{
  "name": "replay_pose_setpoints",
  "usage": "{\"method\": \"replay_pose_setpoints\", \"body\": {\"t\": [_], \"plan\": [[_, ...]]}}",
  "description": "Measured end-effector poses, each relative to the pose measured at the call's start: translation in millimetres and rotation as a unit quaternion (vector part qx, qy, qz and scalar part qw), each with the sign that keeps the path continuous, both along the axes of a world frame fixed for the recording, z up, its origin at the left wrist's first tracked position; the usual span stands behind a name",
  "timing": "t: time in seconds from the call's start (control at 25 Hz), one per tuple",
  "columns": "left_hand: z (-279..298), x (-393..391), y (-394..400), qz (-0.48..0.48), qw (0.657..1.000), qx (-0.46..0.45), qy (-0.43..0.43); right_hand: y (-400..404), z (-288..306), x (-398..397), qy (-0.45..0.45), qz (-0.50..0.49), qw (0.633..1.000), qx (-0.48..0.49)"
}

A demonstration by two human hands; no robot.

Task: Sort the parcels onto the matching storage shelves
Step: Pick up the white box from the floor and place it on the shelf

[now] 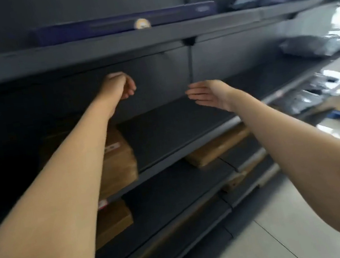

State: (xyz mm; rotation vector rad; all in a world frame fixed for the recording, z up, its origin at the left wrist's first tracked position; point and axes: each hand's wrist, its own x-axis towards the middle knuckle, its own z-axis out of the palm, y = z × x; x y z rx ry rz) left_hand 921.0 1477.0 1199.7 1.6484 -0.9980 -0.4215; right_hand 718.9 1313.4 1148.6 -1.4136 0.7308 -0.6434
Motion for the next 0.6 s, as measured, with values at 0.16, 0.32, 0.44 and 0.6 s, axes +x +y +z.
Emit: {"method": "replay_pose_setpoints", "body": {"t": [0.16,0.32,0.44,0.6], "plan": [[-44.2,-150.4,-137.6,-0.239,0.967,0.030,0.082,-56.0,-21.7,-180.0,-0.006,-0.167,0.986,0.002],[-114.3,-295.3,-266.9,-0.348,0.925,0.081,0.128,-95.2,-69.9,-373.0,-0.004,-0.380,0.925,0.010],[-144.4,-404.8,-356.0,-0.419,0.887,0.100,0.166,-131.9,-106.2,-495.6,0.002,-0.491,0.871,0.006],[-165.5,-522.5,-476.0,-0.478,0.856,0.120,0.153,-210.5,-124.6,-610.9,0.016,-0.559,0.829,0.015]]}}
